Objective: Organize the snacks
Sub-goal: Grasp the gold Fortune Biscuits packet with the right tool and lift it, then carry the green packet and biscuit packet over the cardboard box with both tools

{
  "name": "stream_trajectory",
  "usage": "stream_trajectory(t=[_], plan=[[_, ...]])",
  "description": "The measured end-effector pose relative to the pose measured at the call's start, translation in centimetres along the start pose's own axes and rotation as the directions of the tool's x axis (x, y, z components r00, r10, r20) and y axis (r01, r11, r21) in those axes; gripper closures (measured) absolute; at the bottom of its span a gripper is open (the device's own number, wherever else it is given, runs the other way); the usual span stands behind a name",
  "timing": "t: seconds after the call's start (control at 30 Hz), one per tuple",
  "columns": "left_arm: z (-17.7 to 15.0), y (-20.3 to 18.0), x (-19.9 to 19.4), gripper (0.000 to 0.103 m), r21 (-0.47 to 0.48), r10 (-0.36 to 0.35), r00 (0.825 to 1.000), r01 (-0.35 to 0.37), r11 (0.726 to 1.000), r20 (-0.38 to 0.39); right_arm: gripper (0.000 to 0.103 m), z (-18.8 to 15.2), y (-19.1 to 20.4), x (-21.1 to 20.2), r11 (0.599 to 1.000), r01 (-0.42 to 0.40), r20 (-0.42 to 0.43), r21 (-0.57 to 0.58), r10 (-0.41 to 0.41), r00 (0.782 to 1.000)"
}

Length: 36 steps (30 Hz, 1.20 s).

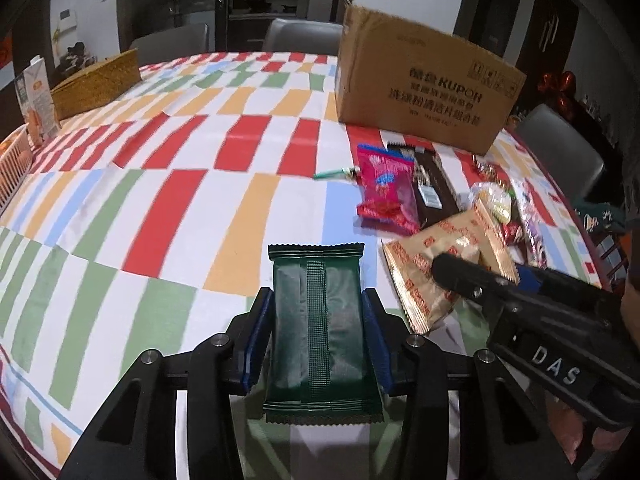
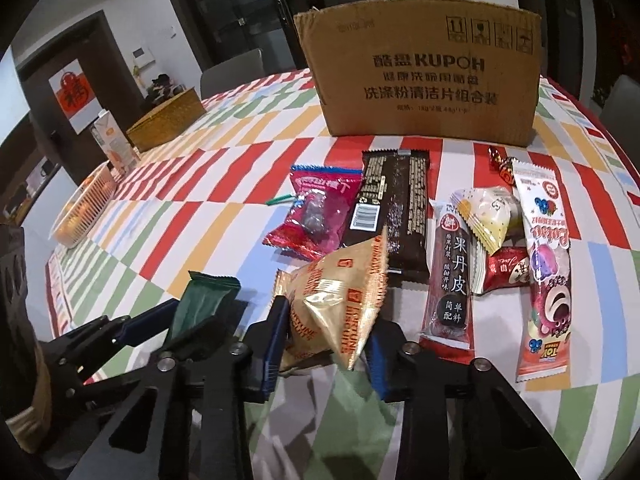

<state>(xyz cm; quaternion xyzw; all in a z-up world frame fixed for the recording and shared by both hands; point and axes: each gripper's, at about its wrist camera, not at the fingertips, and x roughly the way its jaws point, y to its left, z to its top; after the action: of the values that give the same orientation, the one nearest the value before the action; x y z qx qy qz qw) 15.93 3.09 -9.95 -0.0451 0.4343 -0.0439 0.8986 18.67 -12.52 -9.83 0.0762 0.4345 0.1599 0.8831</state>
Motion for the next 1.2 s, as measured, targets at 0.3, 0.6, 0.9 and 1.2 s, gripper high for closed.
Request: stream_trajectory(t=[0.3,0.6,0.9,1.2], plan=[[0.9,-0.5,-3.8,0.059,0.012,0.0,0.997,-0.001,1.0,0.082,0.068,0.0,0.7,-2.8,1.0,0.004,0.053,-0.027,-0.002,0.999],[2.9,-1.8,-7.4,0.059,0.036,-0.02,0.985,0.014,0.999,0.174,0.068,1.2,0.4,-6.7,1.0,0.012,0.136,-0.028,-0.008,0.991],[6.2,-4.1,-9.8,0.059,0.086,-0.032,0.959,0.008,0.996,0.281,0.068,4.3,-0.7,-10.1,0.999,0.039,0.25,-0.027,-0.031,0.968],[11.0,-6.3,-10.7,0.059,0.127,-0.07,0.93,0.026,0.992,0.361,0.068,8.8,-2.1,-12.9,0.995,0.096,0.37,-0.022,-0.081,0.926]])
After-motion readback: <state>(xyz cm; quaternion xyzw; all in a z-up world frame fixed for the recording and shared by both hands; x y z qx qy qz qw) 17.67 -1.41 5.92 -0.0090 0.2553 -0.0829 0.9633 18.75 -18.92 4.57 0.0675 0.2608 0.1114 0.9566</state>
